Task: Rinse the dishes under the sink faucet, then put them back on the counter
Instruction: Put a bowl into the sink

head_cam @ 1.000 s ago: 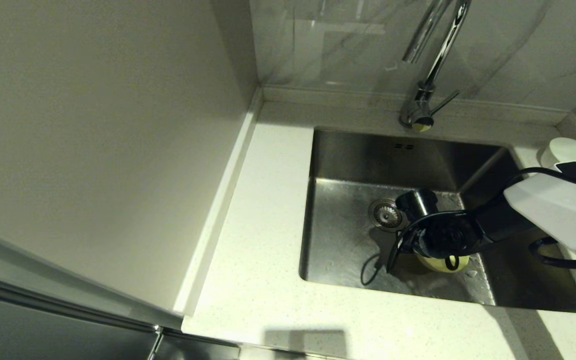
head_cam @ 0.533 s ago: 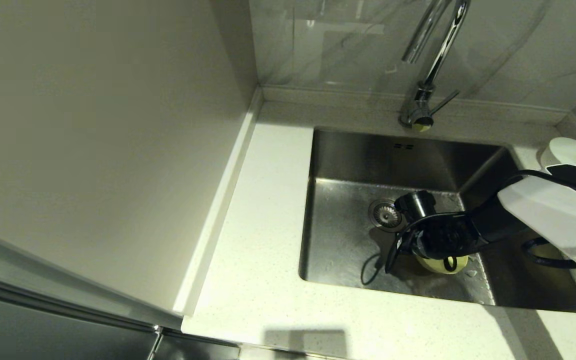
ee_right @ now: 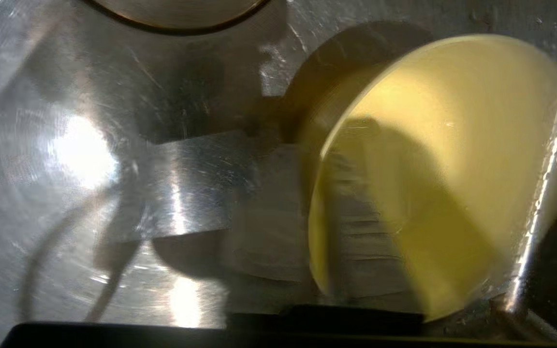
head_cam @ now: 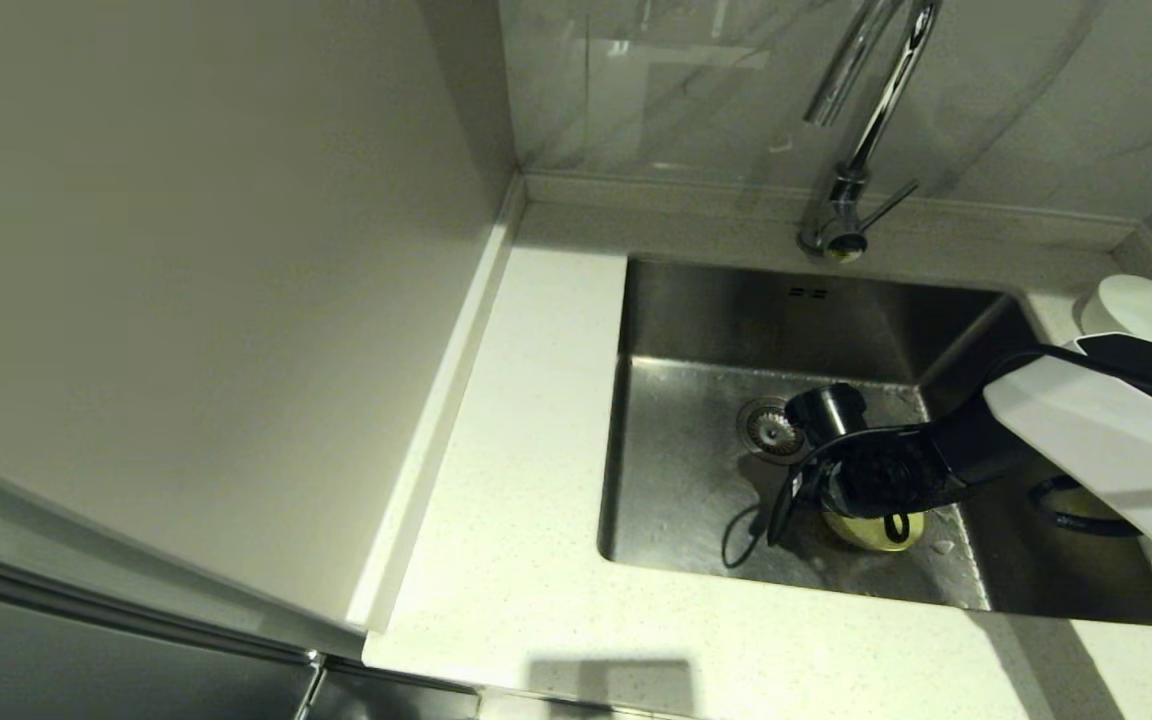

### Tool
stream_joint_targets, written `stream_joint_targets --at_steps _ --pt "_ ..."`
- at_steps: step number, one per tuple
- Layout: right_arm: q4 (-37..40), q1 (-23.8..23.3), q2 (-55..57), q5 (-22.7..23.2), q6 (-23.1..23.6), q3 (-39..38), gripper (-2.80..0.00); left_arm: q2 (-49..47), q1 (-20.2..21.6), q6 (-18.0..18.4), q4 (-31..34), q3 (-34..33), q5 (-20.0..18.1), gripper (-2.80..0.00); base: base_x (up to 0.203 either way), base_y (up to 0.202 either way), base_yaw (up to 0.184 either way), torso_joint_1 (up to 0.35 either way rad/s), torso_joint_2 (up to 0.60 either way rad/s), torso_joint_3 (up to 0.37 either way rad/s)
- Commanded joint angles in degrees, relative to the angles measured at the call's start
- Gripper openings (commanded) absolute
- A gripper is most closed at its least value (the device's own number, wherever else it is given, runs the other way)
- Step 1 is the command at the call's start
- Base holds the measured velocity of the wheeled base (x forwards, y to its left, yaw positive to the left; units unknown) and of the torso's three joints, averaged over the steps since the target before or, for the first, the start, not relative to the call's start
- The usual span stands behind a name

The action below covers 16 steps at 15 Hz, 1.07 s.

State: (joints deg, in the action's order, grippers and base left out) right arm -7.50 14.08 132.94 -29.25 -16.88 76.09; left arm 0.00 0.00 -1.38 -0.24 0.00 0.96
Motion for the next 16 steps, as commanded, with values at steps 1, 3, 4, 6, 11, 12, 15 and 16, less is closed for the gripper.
stream_joint_targets --at_steps 1,3,4,6,11,12,15,16 --pt "-0.15 0.07 -0.27 -0.29 -0.24 -0.07 0.0 0.09 0.0 -0.03 -0.03 0.0 0.0 -2.8 0.0 0.0 0.0 0.0 0.0 0.0" --pt "-0.15 -0.12 -1.37 -0.23 -0.34 -0.6 0.0 0.09 0.0 -0.03 -0.03 0.0 0.0 -2.8 0.0 0.0 0.0 0.0 0.0 0.0" --pt "-0.15 -0.28 -2.1 -0.2 -0.39 -1.01 0.0 0.09 0.0 -0.03 -0.03 0.0 0.0 -2.8 0.0 0.0 0.0 0.0 0.0 0.0" --pt "-0.15 -0.21 -5.13 -0.08 -0.44 -2.99 0.0 0.09 0.0 -0.03 -0.03 0.0 0.0 -2.8 0.0 0.0 0.0 0.0 0.0 0.0" --pt "-0.18 0.01 -18.42 0.01 -1.36 -12.35 0.0 0.09 0.0 -0.03 -0.03 0.0 0.0 -2.8 0.0 0.0 0.0 0.0 0.0 0.0" --pt "-0.16 0.03 -22.94 0.06 -1.24 -15.04 0.0 0.09 0.0 -0.03 -0.03 0.0 0.0 -2.8 0.0 0.0 0.0 0.0 0.0 0.0" --pt "0.66 0.5 -36.4 0.19 -0.6 -22.99 0.0 0.09 0.0 -0.03 -0.03 0.0 0.0 -2.8 0.0 0.0 0.0 0.0 0.0 0.0" --pt "1.93 0.65 -41.3 0.17 -0.46 -25.86 0.0 0.09 0.0 -0.03 -0.03 0.0 0.0 -2.8 0.0 0.0 0.0 0.0 0.0 0.0"
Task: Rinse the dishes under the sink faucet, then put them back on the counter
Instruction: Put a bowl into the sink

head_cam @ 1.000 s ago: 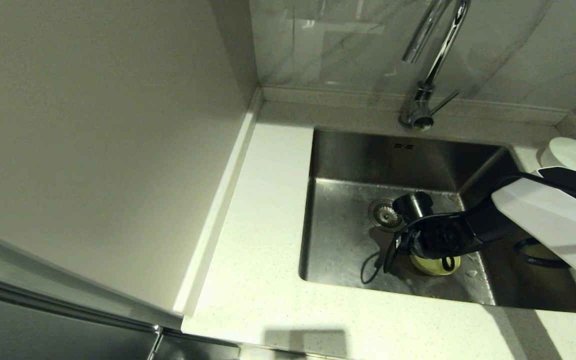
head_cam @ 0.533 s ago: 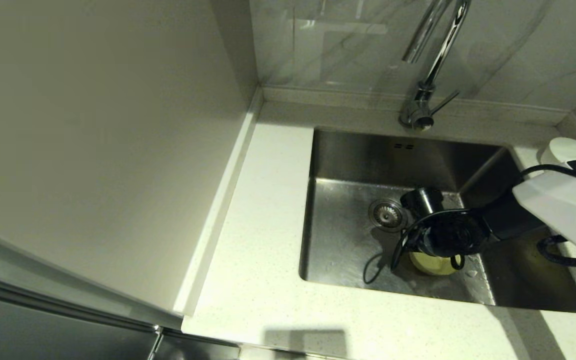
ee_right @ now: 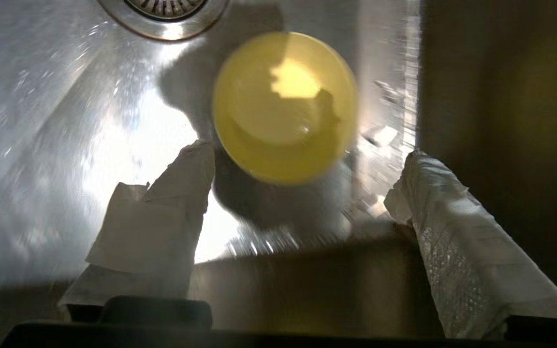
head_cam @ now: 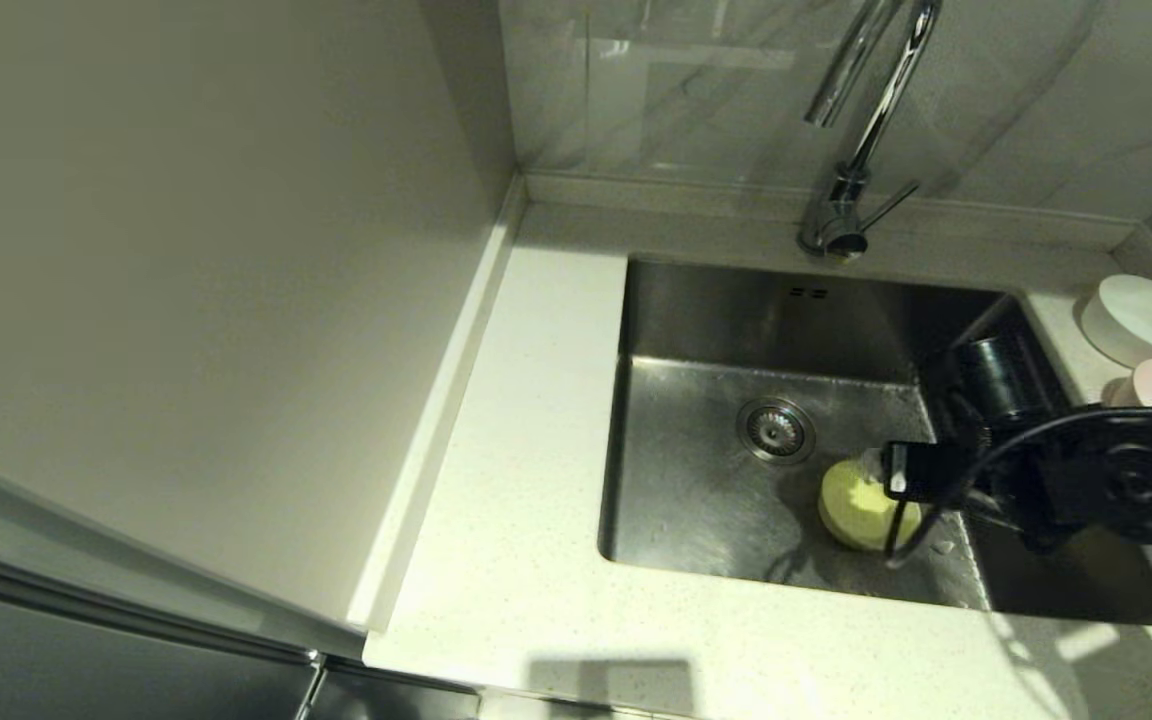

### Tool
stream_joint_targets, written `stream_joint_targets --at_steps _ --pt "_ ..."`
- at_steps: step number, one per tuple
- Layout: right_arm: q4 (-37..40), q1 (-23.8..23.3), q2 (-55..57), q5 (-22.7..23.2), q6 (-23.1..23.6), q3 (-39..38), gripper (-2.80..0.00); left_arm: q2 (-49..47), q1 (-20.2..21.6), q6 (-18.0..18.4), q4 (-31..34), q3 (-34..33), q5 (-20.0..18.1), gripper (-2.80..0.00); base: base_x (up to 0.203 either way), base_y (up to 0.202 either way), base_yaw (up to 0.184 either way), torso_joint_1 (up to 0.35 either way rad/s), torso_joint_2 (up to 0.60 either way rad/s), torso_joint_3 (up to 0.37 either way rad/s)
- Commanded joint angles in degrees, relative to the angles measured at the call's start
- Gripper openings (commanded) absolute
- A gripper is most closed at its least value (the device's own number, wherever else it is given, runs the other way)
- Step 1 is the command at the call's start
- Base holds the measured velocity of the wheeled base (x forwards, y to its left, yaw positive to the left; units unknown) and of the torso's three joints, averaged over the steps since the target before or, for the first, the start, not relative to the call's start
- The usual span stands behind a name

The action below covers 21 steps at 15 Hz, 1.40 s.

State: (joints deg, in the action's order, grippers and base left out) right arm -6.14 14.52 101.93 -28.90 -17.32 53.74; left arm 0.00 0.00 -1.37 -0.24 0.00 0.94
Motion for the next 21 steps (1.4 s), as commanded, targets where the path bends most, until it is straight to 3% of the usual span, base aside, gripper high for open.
stream_joint_targets --at_steps 1,6,21 --pt "2.51 0.28 -14.3 -0.24 0.05 -5.89 0.0 0.09 0.0 -0.04 -0.02 0.0 0.03 -2.8 0.0 0.0 0.0 0.0 0.0 0.0" --pt "13.96 0.42 -26.34 -1.85 0.18 -12.34 0.0 0.09 0.0 -0.04 -0.02 0.0 0.03 -2.8 0.0 0.0 0.0 0.0 0.0 0.0" --pt "14.05 0.42 -27.57 -2.03 0.09 -13.57 0.0 0.09 0.0 -0.04 -0.02 0.0 0.03 -2.8 0.0 0.0 0.0 0.0 0.0 0.0"
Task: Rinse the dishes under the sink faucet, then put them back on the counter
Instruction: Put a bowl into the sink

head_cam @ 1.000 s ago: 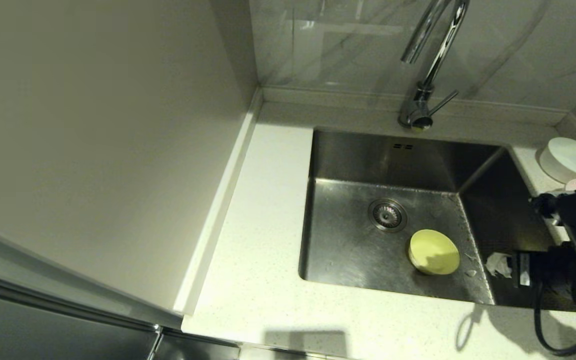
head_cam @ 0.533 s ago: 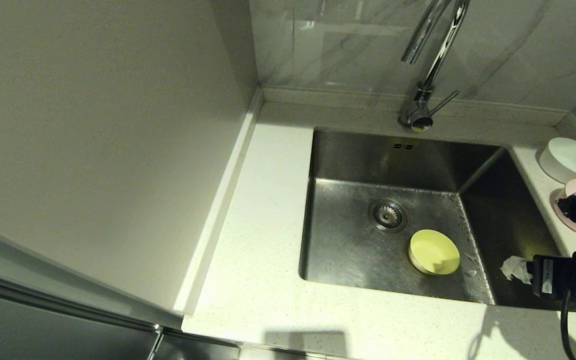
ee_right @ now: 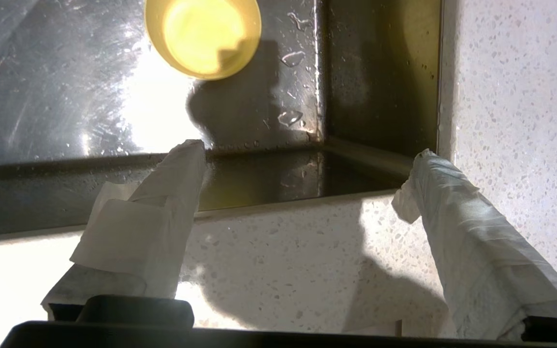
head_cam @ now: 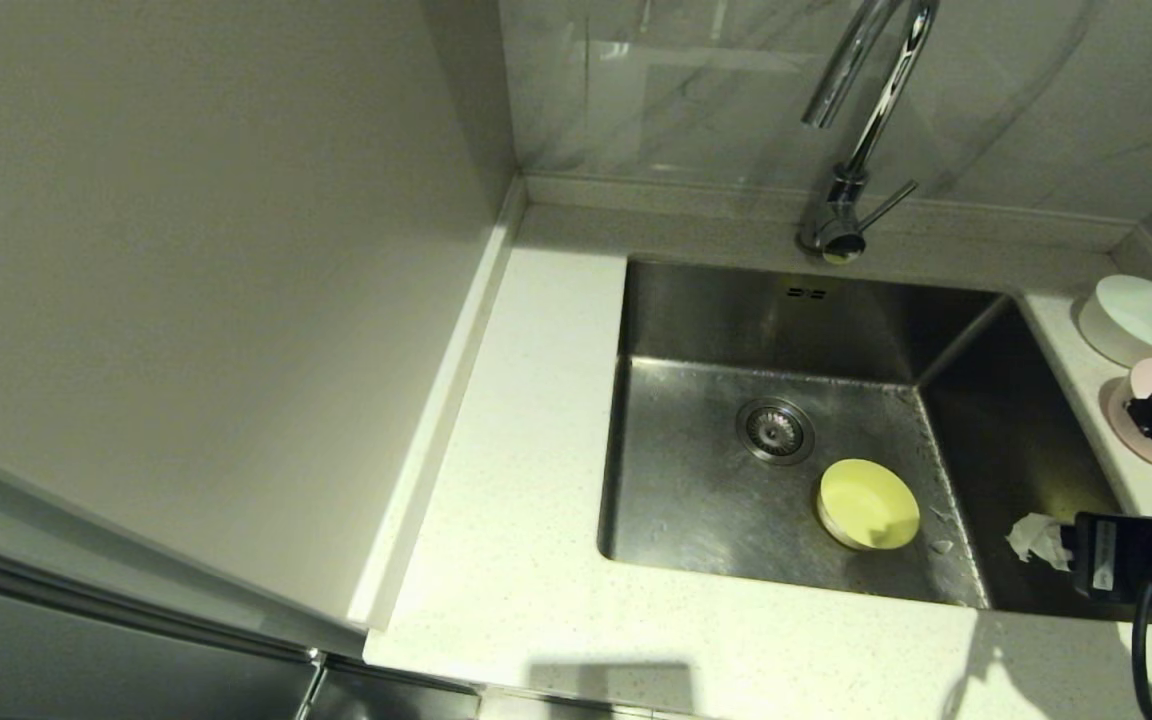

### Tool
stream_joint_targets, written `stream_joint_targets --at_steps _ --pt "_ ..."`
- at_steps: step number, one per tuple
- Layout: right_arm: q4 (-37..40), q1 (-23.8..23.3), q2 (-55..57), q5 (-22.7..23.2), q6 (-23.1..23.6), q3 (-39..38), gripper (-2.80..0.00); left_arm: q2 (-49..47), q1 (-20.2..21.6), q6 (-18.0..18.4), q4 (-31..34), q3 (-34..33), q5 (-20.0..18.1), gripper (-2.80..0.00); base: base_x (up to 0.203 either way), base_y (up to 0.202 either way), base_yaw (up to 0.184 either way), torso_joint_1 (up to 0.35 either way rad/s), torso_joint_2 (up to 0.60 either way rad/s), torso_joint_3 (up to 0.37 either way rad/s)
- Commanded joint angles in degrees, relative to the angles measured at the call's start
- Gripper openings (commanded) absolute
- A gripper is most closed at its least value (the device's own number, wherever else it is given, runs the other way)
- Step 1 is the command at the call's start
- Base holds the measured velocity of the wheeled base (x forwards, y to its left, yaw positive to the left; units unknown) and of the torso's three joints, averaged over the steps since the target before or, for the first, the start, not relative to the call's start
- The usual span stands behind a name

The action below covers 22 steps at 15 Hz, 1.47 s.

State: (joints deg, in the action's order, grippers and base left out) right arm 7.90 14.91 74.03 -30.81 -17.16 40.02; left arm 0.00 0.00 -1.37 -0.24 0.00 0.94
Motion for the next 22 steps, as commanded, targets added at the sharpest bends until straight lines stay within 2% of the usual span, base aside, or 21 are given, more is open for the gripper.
stream_joint_targets --at_steps 1,22 --pt "0.01 0.09 0.41 -0.13 -0.07 0.15 0.0 0.09 0.0 -0.03 -0.02 0.0 0.03 -2.8 0.0 0.0 0.0 0.0 0.0 0.0" --pt "-0.25 0.03 1.59 -0.13 -0.07 0.32 0.0 0.09 0.0 -0.03 -0.02 0.0 0.03 -2.8 0.0 0.0 0.0 0.0 0.0 0.0"
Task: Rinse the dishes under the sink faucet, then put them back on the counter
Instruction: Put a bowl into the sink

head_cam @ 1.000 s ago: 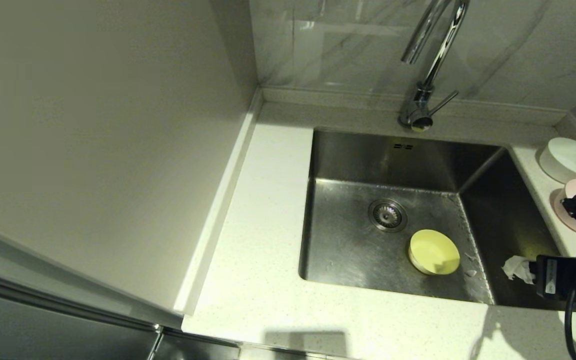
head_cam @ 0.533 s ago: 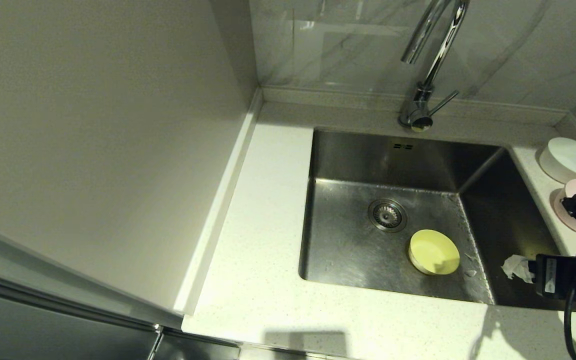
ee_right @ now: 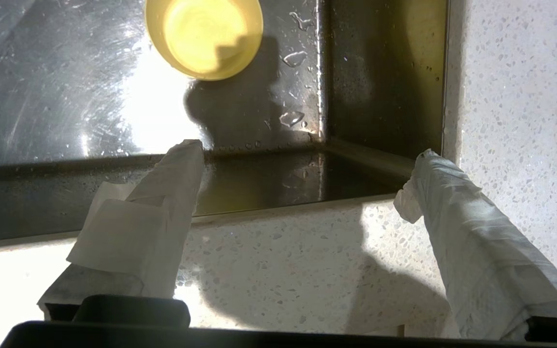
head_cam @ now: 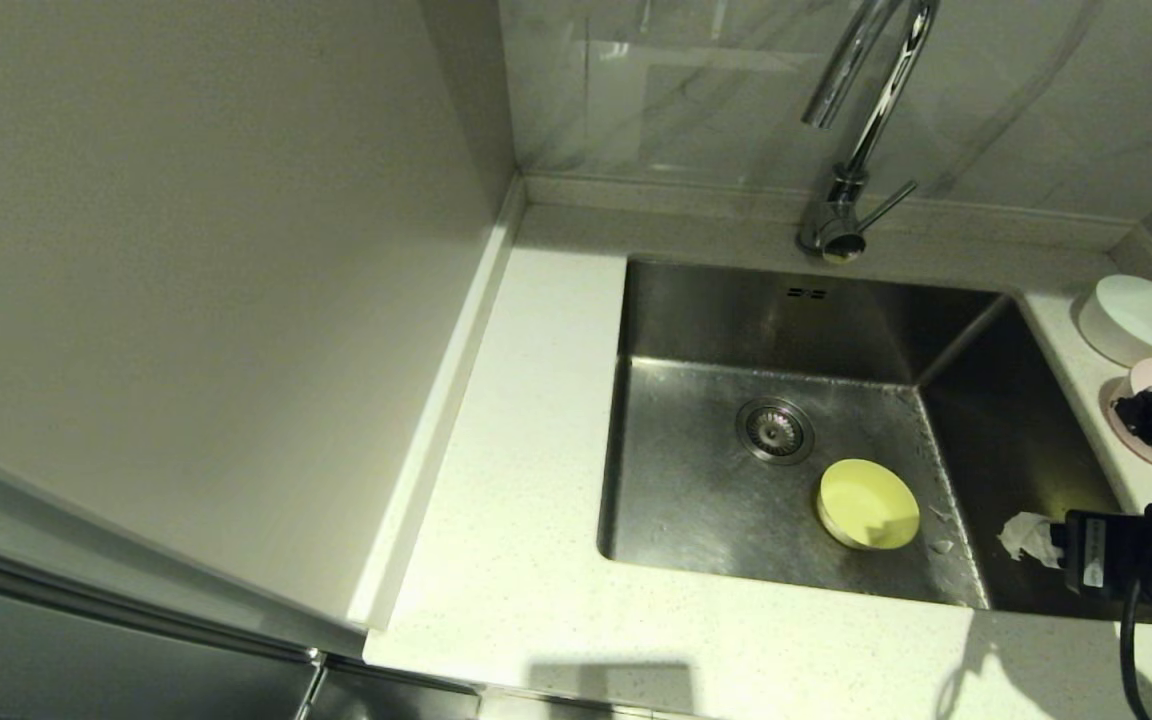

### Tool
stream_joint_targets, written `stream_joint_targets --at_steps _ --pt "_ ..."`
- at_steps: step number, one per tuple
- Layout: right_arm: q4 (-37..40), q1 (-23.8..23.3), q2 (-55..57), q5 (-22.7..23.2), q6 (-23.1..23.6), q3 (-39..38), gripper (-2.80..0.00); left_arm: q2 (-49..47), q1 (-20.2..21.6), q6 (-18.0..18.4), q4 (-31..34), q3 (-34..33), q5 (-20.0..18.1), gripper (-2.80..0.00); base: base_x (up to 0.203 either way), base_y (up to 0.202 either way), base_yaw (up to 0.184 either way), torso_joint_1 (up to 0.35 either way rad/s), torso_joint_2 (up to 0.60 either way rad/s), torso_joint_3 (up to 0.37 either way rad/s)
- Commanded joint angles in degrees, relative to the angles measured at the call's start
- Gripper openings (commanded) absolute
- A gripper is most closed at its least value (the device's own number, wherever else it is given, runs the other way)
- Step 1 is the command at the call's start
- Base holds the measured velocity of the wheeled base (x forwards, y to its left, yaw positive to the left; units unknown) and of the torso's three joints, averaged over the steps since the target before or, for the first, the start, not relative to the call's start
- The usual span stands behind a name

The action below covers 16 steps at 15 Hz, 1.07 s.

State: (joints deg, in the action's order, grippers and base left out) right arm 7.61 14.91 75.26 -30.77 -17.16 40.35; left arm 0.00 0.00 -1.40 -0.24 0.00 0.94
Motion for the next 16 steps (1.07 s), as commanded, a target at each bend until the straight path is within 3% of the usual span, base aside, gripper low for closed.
stream_joint_targets --at_steps 1,8,10,12,13,16 --pt "-0.01 0.05 0.66 -0.16 -0.06 0.08 0.0 0.09 0.0 -0.01 -0.02 0.0 0.03 -2.8 0.0 0.0 0.0 0.0 0.0 0.0" --pt "0.04 0.03 0.85 -0.25 -0.06 0.64 0.0 0.09 0.0 -0.01 -0.02 0.0 0.03 -2.8 0.0 0.0 0.0 0.0 0.0 0.0" --pt "-0.33 0.12 0.66 -2.74 0.24 0.75 0.0 0.09 0.0 -0.01 -0.02 0.0 0.03 -2.8 0.0 0.0 0.0 0.0 0.0 0.0" --pt "-0.48 0.12 1.15 -2.77 3.1 2.58 0.0 0.09 0.0 -0.01 -0.02 0.0 0.03 -2.8 0.0 0.0 0.0 0.0 0.0 0.0" --pt "-0.41 0.12 1.98 -1.98 3.54 4.05 0.0 0.09 0.0 -0.01 -0.02 0.0 0.03 -2.8 0.0 0.0 0.0 0.0 0.0 0.0" --pt "0.14 1.7 5.95 7.34 3.8 11.98 0.0 0.09 0.0 -0.01 -0.02 0.0 0.03 -2.8 0.0 0.0 0.0 0.0 0.0 0.0"
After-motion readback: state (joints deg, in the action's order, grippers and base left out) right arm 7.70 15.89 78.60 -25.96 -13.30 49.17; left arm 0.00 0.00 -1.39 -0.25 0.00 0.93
